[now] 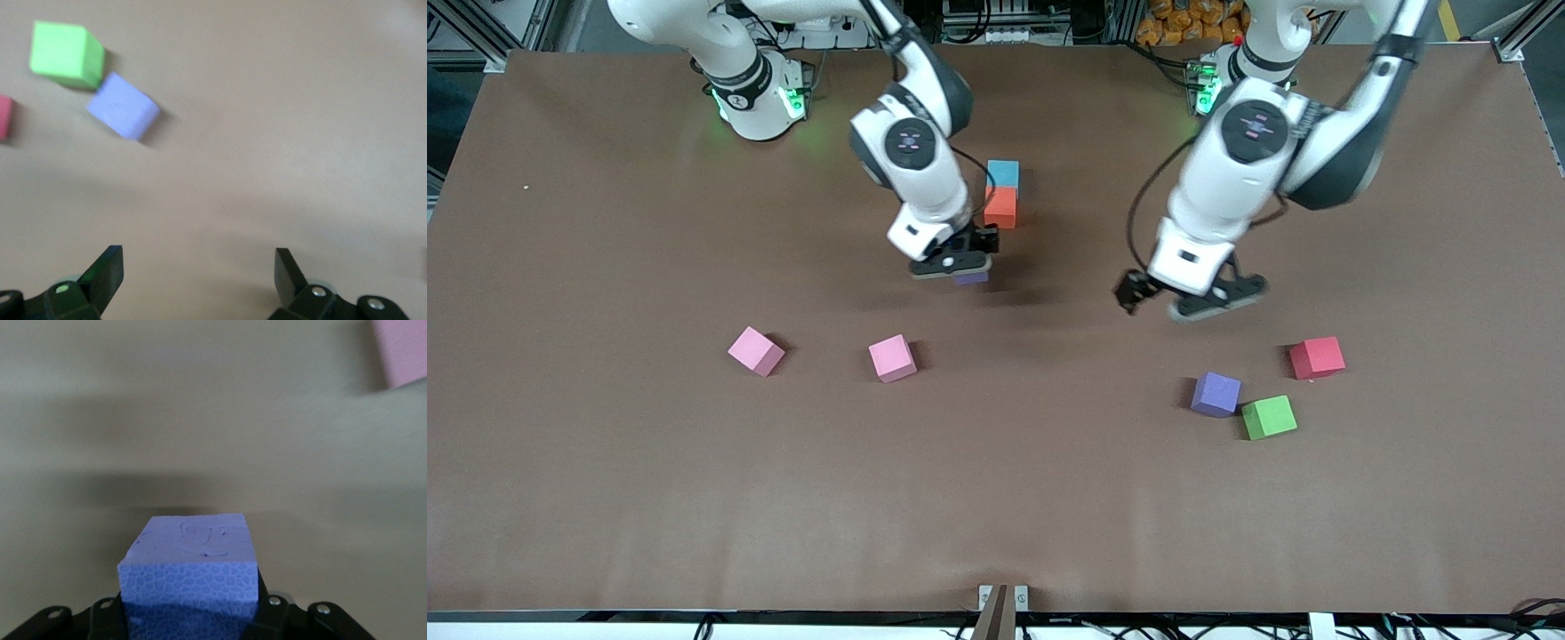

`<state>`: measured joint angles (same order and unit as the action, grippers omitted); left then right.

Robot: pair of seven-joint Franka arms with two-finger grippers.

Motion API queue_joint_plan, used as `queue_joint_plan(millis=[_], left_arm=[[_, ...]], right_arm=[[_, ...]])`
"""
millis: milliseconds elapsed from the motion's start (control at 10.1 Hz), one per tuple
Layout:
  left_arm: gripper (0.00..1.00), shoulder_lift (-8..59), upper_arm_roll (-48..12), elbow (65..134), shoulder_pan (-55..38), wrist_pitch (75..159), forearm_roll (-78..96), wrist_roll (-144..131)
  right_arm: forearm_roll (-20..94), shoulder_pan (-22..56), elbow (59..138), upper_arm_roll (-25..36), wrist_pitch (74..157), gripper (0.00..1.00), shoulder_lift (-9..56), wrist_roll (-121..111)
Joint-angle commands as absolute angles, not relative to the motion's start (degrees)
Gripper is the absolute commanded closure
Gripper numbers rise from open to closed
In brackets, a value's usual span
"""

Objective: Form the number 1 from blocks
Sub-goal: 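Place the purple cube by the orange cube while the left gripper reaches another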

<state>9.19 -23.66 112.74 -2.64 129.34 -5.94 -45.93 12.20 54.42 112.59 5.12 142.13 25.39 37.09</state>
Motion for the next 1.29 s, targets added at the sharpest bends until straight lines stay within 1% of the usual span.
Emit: queue_joint_plan(millis=[0,297,396,593,791,989,1187], left_arm=[[0.0,11.76,-24.44,111.19,1.13,129.2,-7.38,-38.36],[0.0,18.17,-23.82,107.16,3.42,129.2,-7.47,-24.48],[0.0,19.76,-21.64,105.83,3.51,129.2,-7.47,-19.21],[0.0,22.05,-19.35,104.59,3.34,129.2,-7.38,-10.06],[0.0,23.99,-18.9,104.42,2.73,129.2,-7.38,-9.67],[0.0,26.7,-17.59,101.53,1.24,129.2,-7.56,-9.06],[0.0,28.47,-16.88,100.37,0.62,129.55,-7.38,-2.41]], right_arm=[[12.74,56.86,108.46,5.89,142.99,0.37,30.13,39.64],[12.83,59.06,109.07,5.8,144.05,0.37,31.29,39.99],[12.83,60.37,109.25,5.8,143.62,0.37,31.38,40.08],[12.92,62.39,110.03,5.8,143.53,0.37,31.64,41.04],[13.01,63.8,111.79,5.8,143.53,0.37,30.94,41.13],[13.01,64.33,112.06,5.8,143.44,0.37,31.02,42.62],[12.92,64.69,112.15,5.8,143.26,0.36,31.03,44.55]])
